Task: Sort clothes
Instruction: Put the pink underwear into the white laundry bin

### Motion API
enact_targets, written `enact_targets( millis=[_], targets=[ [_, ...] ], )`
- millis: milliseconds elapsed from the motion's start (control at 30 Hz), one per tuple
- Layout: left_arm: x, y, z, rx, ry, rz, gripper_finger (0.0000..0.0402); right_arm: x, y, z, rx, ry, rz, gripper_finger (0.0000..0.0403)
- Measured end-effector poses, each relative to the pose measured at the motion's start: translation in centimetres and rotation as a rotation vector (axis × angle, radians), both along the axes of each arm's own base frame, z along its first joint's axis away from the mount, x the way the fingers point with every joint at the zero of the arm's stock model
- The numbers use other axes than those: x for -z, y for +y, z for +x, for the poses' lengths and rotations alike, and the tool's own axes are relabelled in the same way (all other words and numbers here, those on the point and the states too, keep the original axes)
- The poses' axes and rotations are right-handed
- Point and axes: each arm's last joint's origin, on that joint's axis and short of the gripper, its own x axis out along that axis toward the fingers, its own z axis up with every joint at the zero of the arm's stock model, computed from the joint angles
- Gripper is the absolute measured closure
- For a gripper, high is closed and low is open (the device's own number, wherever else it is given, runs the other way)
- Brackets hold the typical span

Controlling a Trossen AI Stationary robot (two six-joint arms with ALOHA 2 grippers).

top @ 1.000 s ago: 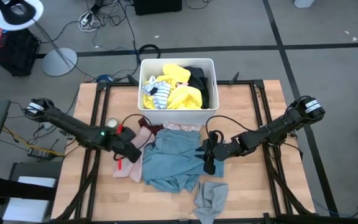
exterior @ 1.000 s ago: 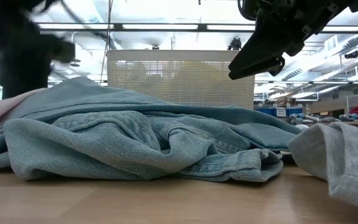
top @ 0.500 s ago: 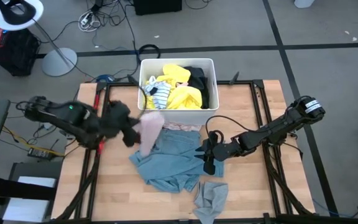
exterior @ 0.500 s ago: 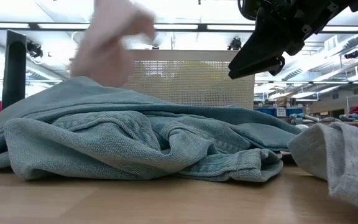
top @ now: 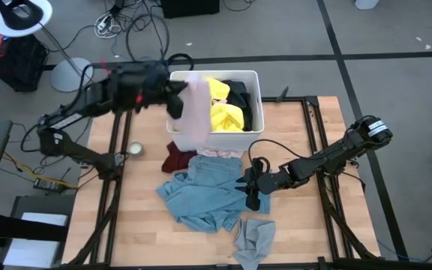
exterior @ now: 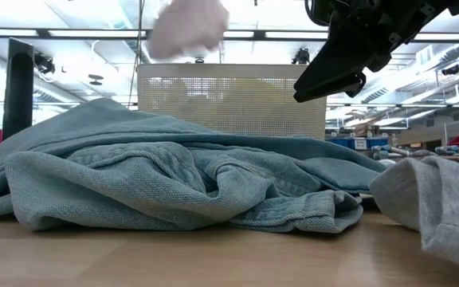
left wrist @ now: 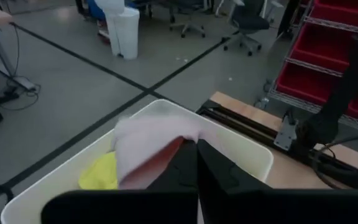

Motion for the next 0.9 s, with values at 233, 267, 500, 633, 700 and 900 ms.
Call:
enact_targets(
  millis=[233, 267, 500, 633, 700, 900],
  targets=[
    [2.1, 3.5, 1.7, -0.038, 0.134, -0.049, 0.0401, 0.1, 0.0, 0.0, -0.004, 0.008, -0.009, 0.0277],
    [2.8, 3.9, 2.1, -0.046, 0.167, -0.061, 0.0401, 0.1, 0.0, -0.1, -0.005, 0.01, -0.01, 0.0277],
    [10.4, 7.4, 6.7, -0.049, 0.359, -0.146, 0.0401, 0.2, -0.1, -0.2, -0.005, 0.026, -0.017, 0.0277],
    [14.6, 9.2, 9.5, -0.013, 0.371, -0.196, 0.0393, 0.2, -0.1, -0.2, -0.005, 0.028, -0.018, 0.0277],
    [16.7, 10.0, 10.6, -0.02, 0.388, -0.245, 0.0385, 0.2, -0.1, -0.2, -0.005, 0.029, -0.019, 0.0277],
    [22.9, 11.5, 13.5, -0.086, 0.475, -0.397, 0.0347, 0.4, -0.2, -0.3, 0.006, 0.046, -0.036, 0.0277]
  ],
)
